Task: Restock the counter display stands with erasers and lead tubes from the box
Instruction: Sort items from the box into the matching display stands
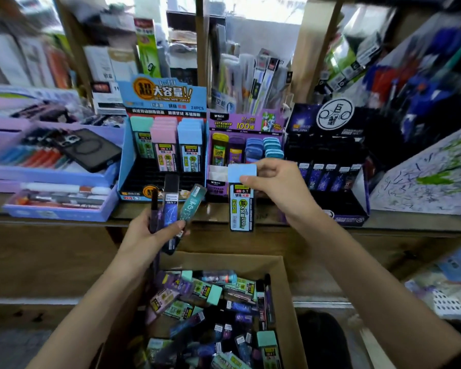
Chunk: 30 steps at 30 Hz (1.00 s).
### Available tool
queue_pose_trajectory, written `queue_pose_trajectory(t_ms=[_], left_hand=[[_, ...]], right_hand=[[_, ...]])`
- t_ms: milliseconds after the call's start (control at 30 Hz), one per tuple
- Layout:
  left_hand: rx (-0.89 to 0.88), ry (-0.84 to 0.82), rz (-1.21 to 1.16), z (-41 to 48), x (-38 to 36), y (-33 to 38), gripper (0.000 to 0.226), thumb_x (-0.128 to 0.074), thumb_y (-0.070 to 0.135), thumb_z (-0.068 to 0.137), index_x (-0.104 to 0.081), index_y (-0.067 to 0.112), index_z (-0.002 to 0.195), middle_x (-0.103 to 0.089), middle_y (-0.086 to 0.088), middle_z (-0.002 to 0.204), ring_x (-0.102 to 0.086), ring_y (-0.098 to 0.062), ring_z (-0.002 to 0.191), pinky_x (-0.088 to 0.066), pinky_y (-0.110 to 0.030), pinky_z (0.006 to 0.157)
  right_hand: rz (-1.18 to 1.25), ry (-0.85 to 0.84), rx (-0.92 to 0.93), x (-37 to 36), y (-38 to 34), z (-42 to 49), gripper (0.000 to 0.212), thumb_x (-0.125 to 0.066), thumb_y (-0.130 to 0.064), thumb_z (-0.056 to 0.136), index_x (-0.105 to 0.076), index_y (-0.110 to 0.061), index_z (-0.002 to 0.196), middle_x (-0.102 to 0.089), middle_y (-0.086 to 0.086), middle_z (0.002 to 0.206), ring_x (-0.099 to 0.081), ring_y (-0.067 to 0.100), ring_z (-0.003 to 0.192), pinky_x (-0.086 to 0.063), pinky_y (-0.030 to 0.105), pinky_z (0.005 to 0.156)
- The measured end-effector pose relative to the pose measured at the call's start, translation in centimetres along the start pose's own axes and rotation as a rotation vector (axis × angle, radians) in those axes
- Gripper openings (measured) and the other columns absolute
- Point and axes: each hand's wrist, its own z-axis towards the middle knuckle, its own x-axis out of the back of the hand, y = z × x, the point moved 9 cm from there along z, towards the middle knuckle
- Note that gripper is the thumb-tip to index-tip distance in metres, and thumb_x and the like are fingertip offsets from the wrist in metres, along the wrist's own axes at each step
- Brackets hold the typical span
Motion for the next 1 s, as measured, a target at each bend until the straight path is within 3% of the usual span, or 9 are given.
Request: queue_pose_trajectory(t_ms=[100, 233, 333, 433, 567, 700, 833, 900, 1000], left_hand=[[-0.059, 0.058, 0.044, 1.0, 2.7, 2.0, 0.013, -0.067, 0.009, 0.082, -0.062, 0.011, 0.094, -0.072, 0.000, 0.071, -0.065, -0.007, 0.054, -0.050, -0.027, 0.054], [-0.071, 0.129, 0.061, 2.2, 5.9, 3.0, 0.010, -0.066, 0.010, 0.084, -0.056, 0.014, 0.084, -0.060, 0.008, 0.048, -0.052, -0.005, 0.036, -0.039, -0.026, 0.036], [-0.058, 0.148, 0.056, 2.6, 7.3, 3.0, 0.013, -0.067, 0.014, 0.082, -0.057, 0.008, 0.089, -0.061, 0.007, 0.054, -0.050, -0.011, 0.040, -0.037, -0.033, 0.042], [-0.054, 0.136, 0.065, 2.8, 7.9, 2.6, 0.018, -0.066, 0.014, 0.083, -0.057, 0.002, 0.093, -0.059, 0.009, 0.049, -0.052, -0.006, 0.035, -0.037, -0.026, 0.037], [-0.041, 0.134, 0.028, 2.8, 8.3, 1.8, 0.025, -0.069, 0.016, 0.079, -0.061, 0.004, 0.100, -0.067, 0.007, 0.064, -0.061, -0.005, 0.051, -0.044, -0.018, 0.048], [-0.010, 0.134, 0.004, 2.9, 8.3, 1.3, 0.038, -0.072, 0.032, 0.065, -0.064, 0.012, 0.096, -0.072, 0.000, 0.077, -0.067, -0.014, 0.064, -0.045, -0.036, 0.061], [-0.009, 0.137, -0.026, 3.1, 8.2, 1.0, 0.041, -0.073, 0.031, 0.065, -0.065, 0.010, 0.098, -0.073, -0.003, 0.084, -0.067, -0.019, 0.077, -0.045, -0.033, 0.068], [-0.016, 0.129, -0.047, 3.2, 8.1, 1.0, 0.033, -0.073, 0.023, 0.071, -0.064, 0.008, 0.099, -0.073, -0.005, 0.086, -0.068, -0.021, 0.079, -0.045, -0.031, 0.068], [-0.024, 0.117, -0.059, 3.1, 7.8, 1.1, 0.025, -0.070, 0.014, 0.076, -0.064, 0.007, 0.099, -0.074, -0.002, 0.084, -0.070, -0.017, 0.078, -0.048, -0.027, 0.066]], right_hand=[[0.022, -0.013, 0.050, -1.3, -3.3, 2.9, 0.009, -0.072, -0.006, 0.079, -0.064, -0.011, 0.080, -0.071, 0.003, 0.080, -0.067, 0.009, 0.071, -0.051, 0.021, 0.060], [-0.040, 0.012, 0.128, -3.9, -6.2, 6.5, 0.015, -0.070, -0.007, 0.082, -0.058, -0.015, 0.077, -0.070, 0.005, 0.088, -0.066, 0.014, 0.080, -0.056, 0.034, 0.077], [-0.170, 0.011, 0.179, -6.0, -6.6, 8.4, 0.010, -0.067, -0.008, 0.084, -0.058, -0.011, 0.089, -0.068, 0.008, 0.102, -0.065, 0.018, 0.092, -0.054, 0.040, 0.086], [-0.332, -0.022, 0.217, -7.8, -6.1, 9.3, 0.024, -0.065, -0.009, 0.086, -0.060, -0.006, 0.109, -0.063, 0.011, 0.111, -0.061, 0.022, 0.100, -0.049, 0.041, 0.092], [-0.462, -0.102, 0.269, -9.0, -5.2, 8.9, 0.027, -0.065, -0.015, 0.087, -0.059, -0.009, 0.114, -0.062, 0.014, 0.111, -0.060, 0.027, 0.099, -0.048, 0.046, 0.090], [-0.472, -0.126, 0.302, -9.0, -4.9, 8.9, 0.027, -0.066, -0.016, 0.087, -0.060, -0.010, 0.112, -0.062, 0.015, 0.110, -0.060, 0.029, 0.100, -0.048, 0.047, 0.090], [-0.488, -0.170, 0.276, -9.4, -4.1, 9.3, 0.025, -0.064, -0.013, 0.088, -0.054, -0.020, 0.110, -0.059, 0.019, 0.116, -0.061, 0.028, 0.101, -0.051, 0.045, 0.088], [-0.618, -0.146, 0.368, -9.7, -4.1, 9.1, 0.025, -0.063, -0.014, 0.089, -0.052, -0.017, 0.112, -0.060, 0.019, 0.114, -0.061, 0.029, 0.099, -0.050, 0.045, 0.087], [-0.833, -0.063, 0.602, -10.4, -4.9, 8.3, 0.026, -0.064, -0.010, 0.087, -0.058, -0.001, 0.111, -0.056, 0.015, 0.109, -0.053, 0.028, 0.102, -0.042, 0.029, 0.085]])
